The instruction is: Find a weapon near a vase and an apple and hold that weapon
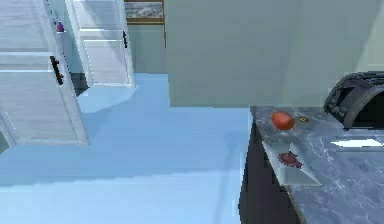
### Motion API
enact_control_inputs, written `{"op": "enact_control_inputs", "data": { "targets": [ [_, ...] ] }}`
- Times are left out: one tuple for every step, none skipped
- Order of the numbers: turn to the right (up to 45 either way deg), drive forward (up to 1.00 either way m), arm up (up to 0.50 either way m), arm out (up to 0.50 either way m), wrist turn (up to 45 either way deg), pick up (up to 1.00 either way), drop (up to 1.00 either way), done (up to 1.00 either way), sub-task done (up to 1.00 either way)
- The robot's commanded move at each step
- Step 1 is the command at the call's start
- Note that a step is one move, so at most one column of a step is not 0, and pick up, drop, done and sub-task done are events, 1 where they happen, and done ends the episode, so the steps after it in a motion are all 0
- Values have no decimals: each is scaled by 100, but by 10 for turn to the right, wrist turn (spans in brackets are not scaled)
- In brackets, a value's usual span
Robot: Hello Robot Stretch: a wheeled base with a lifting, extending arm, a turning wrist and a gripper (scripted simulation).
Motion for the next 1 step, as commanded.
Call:
{"op": "enact_control_inputs", "data": {
  "targets": [
    [-240,0,0,0,0,0,0,0,0]
  ]
}}
